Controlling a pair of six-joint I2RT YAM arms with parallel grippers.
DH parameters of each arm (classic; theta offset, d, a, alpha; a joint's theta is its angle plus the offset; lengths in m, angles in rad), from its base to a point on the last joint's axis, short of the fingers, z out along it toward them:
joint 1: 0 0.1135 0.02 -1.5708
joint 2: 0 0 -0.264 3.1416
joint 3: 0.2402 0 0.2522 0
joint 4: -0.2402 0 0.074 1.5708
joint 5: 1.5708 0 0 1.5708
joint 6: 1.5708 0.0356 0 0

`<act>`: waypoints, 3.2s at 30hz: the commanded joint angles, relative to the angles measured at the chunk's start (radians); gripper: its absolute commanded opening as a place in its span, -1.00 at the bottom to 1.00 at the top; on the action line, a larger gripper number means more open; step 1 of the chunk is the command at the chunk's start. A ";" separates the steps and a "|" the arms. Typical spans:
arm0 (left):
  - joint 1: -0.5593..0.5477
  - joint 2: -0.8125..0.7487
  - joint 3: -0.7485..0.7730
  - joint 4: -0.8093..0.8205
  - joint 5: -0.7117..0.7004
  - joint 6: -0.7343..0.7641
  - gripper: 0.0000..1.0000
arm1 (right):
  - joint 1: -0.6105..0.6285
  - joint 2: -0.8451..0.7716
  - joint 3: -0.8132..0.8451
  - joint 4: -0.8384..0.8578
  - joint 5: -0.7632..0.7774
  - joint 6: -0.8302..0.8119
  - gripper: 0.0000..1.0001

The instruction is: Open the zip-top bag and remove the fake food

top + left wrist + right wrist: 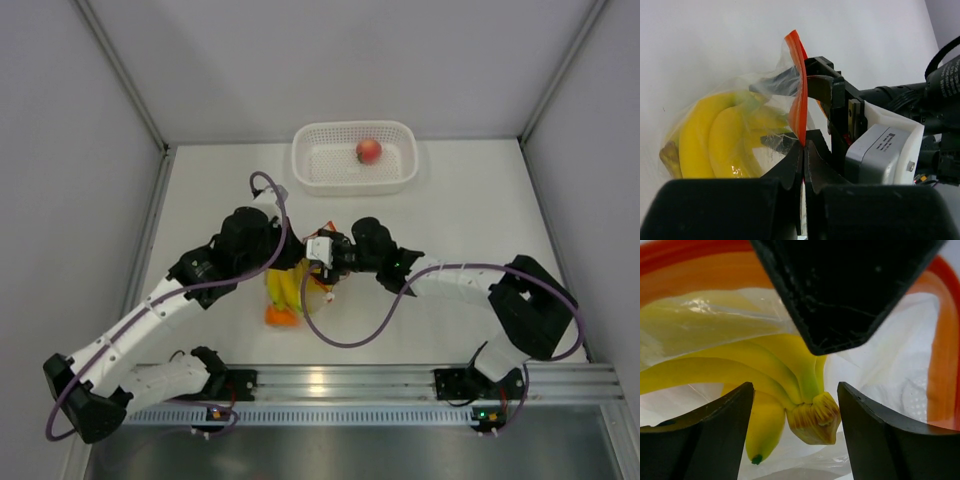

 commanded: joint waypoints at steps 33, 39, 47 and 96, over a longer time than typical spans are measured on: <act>0.073 0.006 0.056 -0.048 -0.002 0.152 -1.00 | -0.091 0.149 0.014 -0.058 -0.078 0.062 -0.40; 0.073 0.014 0.055 -0.048 -0.005 0.159 -1.00 | -0.074 0.076 -0.042 0.040 -0.037 0.100 -1.00; 0.073 0.009 0.052 -0.041 -0.012 0.205 -1.00 | -0.063 0.009 -0.027 0.028 0.035 0.200 -1.00; 0.068 -0.160 0.019 0.180 -0.225 0.258 -1.00 | 0.311 0.038 0.025 -0.086 0.869 0.088 -1.00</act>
